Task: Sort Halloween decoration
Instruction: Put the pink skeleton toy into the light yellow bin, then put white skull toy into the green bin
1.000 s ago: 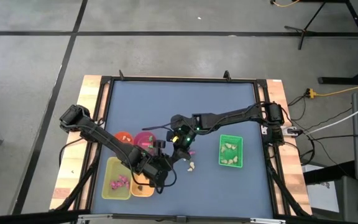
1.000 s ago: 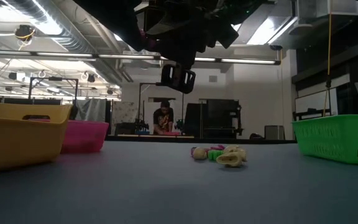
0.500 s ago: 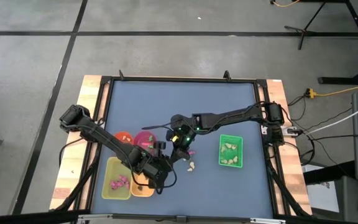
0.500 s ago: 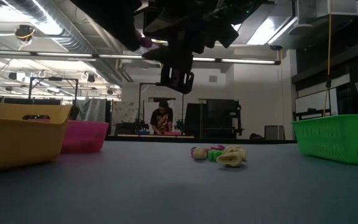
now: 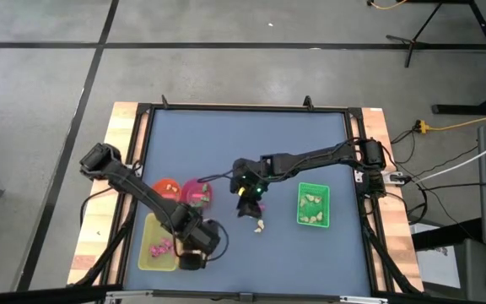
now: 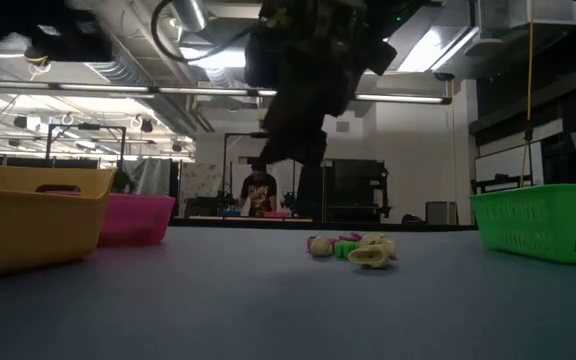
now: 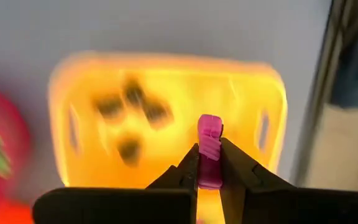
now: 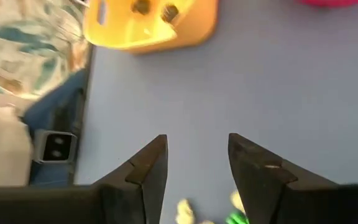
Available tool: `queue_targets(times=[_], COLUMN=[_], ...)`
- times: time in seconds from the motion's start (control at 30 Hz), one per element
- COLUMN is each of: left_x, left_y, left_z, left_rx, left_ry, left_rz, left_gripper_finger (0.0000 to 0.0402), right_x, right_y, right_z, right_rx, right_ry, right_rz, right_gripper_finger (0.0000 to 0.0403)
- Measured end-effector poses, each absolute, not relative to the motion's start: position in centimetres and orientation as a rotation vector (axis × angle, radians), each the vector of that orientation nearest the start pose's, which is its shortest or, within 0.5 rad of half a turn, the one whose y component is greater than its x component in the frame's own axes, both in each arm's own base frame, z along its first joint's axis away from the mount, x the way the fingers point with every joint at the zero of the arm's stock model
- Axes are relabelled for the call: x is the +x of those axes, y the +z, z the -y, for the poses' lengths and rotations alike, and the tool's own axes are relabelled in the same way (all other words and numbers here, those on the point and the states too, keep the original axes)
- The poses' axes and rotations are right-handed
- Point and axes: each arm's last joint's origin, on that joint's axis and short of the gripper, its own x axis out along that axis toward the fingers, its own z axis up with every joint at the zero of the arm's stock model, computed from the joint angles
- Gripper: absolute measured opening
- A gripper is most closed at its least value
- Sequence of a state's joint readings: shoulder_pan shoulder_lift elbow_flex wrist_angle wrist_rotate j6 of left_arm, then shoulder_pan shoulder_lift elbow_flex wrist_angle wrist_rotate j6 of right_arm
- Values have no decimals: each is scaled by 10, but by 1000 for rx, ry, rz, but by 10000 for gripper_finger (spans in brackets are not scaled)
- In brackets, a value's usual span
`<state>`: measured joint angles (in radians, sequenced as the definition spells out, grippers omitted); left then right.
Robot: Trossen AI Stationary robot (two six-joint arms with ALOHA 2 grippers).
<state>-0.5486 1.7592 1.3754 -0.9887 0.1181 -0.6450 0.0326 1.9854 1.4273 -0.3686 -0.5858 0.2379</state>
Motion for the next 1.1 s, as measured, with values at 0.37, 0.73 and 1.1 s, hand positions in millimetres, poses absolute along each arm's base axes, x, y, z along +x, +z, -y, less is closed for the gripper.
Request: queue_targets(times=[0.37, 0.73, 1.1], left_x=[244, 219, 213], left_y=[231, 231, 230], left_z=[205, 224, 230], left_rx=[-338, -375, -380], left_ry=[-15, 292, 368], left_rz=[-1771, -1732, -1668], left_gripper_finger=[20, 62, 158], right_x=[416, 403, 390], right_y=[189, 182, 179], right_z=[-29, -38, -83], right_rx=[404, 343, -14], right_ry=[443, 481, 748], right_rz=[-1015, -1142, -1127], right_gripper_finger=[166, 166, 166])
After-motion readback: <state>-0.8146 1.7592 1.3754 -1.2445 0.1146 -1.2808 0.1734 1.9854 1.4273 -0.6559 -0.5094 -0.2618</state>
